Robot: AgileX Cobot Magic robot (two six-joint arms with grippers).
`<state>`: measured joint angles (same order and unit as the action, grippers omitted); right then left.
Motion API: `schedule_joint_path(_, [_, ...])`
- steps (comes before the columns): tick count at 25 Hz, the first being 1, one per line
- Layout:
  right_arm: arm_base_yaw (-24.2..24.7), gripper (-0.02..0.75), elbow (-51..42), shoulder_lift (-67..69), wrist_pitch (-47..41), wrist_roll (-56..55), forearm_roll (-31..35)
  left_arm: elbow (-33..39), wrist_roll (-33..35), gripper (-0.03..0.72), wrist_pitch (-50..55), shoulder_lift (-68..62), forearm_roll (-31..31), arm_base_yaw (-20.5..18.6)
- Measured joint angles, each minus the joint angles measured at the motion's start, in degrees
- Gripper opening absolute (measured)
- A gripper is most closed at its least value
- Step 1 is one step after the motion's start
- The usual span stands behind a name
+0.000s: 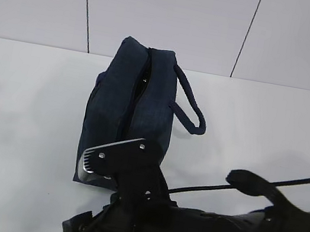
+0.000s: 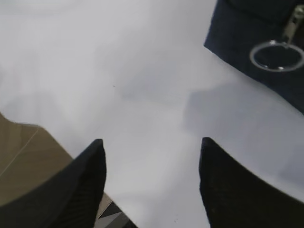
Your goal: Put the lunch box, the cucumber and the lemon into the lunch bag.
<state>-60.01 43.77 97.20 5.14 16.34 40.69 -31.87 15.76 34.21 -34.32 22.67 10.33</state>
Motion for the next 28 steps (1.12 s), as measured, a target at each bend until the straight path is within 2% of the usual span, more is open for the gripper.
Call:
schedule_joint_path(5, [0.00, 0.472, -1.28, 0.40, 11.12, 25.18, 29.51, 0.00, 0.00, 0.352, 0.00, 0.00, 0.12, 0.00])
schedule_joint_path(6, [0.00, 0.472, -1.28, 0.40, 13.20, 29.50, 33.36, 0.00, 0.00, 0.352, 0.00, 0.00, 0.12, 0.00])
schedule_joint_path(8, [0.00, 0.472, -1.28, 0.40, 14.90, 33.91, 36.96, 0.00, 0.00, 0.352, 0.00, 0.00, 0.32, 0.00])
schedule_joint_path(16, [-3.45, 0.472, 0.23, 0.40, 18.50, 36.10, 37.51, 0.00, 0.00, 0.352, -0.75, 0.00, 1.82, 0.00])
schedule_joint_path(28, [-3.80, 0.473, 0.65, 2.44, 21.66, 36.50, 37.46, 0.00, 0.00, 0.352, -4.31, 0.00, 4.18, 0.00])
